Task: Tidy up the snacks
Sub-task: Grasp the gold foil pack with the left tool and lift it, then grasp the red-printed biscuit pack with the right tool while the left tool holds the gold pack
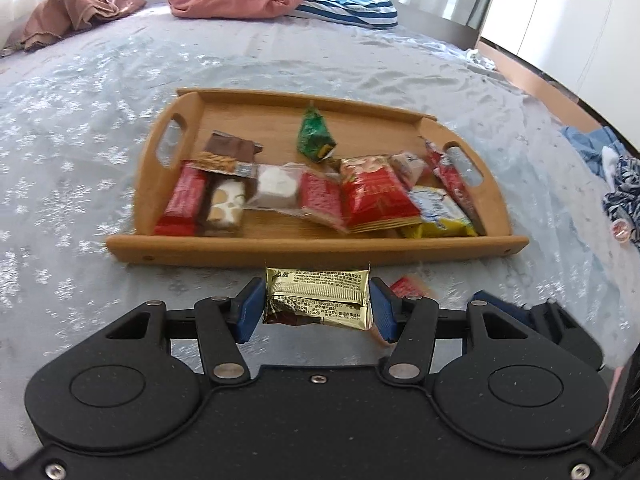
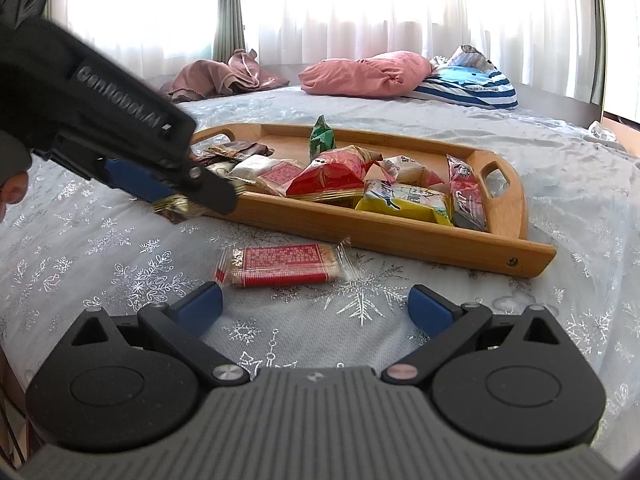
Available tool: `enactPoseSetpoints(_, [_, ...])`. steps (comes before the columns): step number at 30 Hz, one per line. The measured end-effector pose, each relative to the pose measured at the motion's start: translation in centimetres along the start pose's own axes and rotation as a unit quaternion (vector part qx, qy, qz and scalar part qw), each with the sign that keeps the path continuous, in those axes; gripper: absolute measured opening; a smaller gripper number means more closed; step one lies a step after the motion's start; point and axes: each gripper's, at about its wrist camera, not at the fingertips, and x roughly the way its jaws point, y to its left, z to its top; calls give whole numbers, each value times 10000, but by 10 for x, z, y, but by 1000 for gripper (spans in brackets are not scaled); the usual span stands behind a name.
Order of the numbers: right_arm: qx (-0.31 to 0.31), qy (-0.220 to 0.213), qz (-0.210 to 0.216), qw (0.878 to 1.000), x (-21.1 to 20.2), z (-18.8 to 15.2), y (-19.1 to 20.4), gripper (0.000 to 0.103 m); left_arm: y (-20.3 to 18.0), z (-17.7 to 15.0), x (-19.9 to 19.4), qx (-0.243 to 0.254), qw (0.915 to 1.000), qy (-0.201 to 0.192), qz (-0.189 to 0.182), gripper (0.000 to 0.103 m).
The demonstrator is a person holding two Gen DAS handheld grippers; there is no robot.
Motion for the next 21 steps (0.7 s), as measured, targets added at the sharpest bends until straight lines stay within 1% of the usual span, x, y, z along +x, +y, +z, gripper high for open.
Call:
enactPoseSetpoints(2, [-1,5,-19,10000,0,1,0,103,4,-4,-2,-25,10000,12,46,53])
enactPoseSetpoints(5, [-30,58,-176,9998,-3,6,3,103,10,-8,-6,-2,9999,-5,123,53])
enactPoseSetpoints(9, [-330,6,-230,9992,-7,16,11,103,19,-11,-11,63,9996,-70,263,53])
enactPoseSetpoints(12, [-447,144,-283,9985,-3,20,16,103,27,-11,-15,-2,9995,-84,305,53])
enactPoseSetpoints(21, [-452,384,-201,9980,9,37,22,103,42,-15,-21,-101,9990,-120,424,54])
